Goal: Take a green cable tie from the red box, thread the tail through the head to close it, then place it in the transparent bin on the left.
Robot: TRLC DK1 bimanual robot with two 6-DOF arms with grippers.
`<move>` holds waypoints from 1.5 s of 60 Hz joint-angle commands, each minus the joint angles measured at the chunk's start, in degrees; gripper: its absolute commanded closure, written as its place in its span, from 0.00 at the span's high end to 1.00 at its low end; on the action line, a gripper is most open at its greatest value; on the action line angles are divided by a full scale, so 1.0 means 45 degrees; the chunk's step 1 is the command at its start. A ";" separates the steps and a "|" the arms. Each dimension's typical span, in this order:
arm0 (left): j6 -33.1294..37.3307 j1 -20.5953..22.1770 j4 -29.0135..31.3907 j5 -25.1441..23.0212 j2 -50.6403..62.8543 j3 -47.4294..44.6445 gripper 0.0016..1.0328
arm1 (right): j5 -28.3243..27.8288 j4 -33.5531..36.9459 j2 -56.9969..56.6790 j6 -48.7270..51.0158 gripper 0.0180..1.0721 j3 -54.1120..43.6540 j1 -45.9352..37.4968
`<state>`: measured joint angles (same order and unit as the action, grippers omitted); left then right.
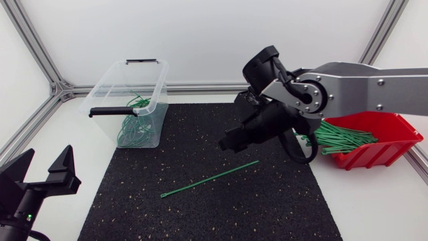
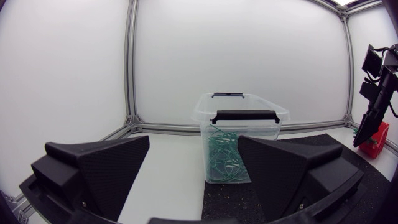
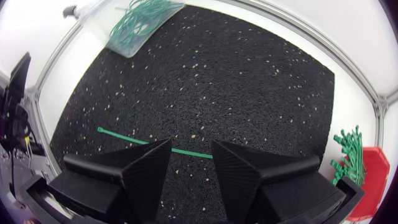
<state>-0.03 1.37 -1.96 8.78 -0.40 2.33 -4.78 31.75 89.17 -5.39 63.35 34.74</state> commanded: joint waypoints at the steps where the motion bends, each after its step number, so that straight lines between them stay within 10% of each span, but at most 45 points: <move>1: -0.0129 0.0107 0.0122 -0.0134 -0.0066 -0.0537 0.96 | -0.0247 0.0797 0.0869 0.1686 0.49 0.1000 0.0483; 19: -0.0129 0.0048 0.0103 -0.0134 -0.0066 -0.0556 0.96 | -0.1888 0.2086 0.2627 0.5279 0.49 0.2836 0.1655; 28: -0.0129 0.0048 0.0103 -0.0134 -0.0047 -0.0556 0.96 | -0.1517 0.2418 0.3232 0.6529 0.76 0.3148 0.2592; 90: -0.0129 0.0107 0.0103 -0.0134 -0.0047 -0.0556 0.96 | -0.0540 0.2906 0.7100 1.1607 0.68 0.5863 0.4233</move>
<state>-0.03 1.37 -1.96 8.78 -0.40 2.33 -7.42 44.84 119.31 45.08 88.18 52.99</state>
